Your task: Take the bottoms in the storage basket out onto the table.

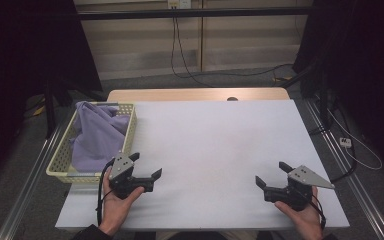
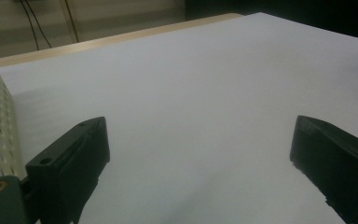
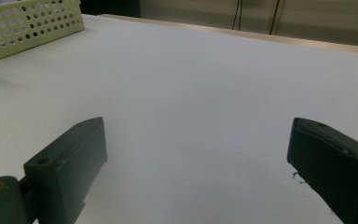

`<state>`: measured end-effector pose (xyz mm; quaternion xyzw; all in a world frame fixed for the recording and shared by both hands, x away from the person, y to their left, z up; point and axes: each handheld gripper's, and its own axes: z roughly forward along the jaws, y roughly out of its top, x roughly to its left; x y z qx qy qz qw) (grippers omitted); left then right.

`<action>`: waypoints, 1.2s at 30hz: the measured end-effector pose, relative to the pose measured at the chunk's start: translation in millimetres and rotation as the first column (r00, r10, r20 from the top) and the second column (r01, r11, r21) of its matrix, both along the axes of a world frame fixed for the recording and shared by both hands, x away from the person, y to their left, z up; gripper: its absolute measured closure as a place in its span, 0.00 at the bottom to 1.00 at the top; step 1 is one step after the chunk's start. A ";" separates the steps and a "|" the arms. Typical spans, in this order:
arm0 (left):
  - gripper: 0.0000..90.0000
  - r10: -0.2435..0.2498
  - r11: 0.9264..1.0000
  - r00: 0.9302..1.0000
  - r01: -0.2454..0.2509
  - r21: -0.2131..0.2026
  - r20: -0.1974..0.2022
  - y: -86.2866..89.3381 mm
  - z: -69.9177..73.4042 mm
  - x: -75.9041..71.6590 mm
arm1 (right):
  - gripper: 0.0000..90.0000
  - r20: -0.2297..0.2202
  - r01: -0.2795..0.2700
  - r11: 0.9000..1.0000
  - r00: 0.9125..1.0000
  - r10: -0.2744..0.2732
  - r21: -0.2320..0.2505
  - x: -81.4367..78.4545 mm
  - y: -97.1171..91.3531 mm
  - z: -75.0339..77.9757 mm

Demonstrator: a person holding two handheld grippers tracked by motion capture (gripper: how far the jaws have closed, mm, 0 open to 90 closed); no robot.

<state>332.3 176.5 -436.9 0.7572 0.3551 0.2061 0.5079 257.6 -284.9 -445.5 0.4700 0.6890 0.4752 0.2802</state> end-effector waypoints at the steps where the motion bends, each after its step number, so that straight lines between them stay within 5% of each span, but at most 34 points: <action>1: 0.06 0.000 1.000 1.000 0.000 0.002 -0.001 0.1 0.2 0.2 | 0.05 0.000 -0.001 1.000 1.000 0.001 0.001 -0.1 -0.1 0.0; 21: 0.07 0.010 1.000 1.000 -0.010 0.003 -0.028 3.2 6.9 4.0 | 0.05 -0.012 -0.004 1.000 1.000 0.004 0.009 -0.8 -2.0 -0.9; 31: 0.06 0.016 1.000 1.000 -0.016 0.012 -0.003 4.5 21.7 5.0 | 0.06 -0.016 0.005 1.000 1.000 -0.005 0.003 -0.9 -1.2 -1.3; 36: 0.08 -0.014 1.000 1.000 0.014 0.010 -0.014 7.0 25.6 7.5 | 0.06 -0.015 0.006 1.000 1.000 -0.006 0.014 -1.1 -2.1 -0.8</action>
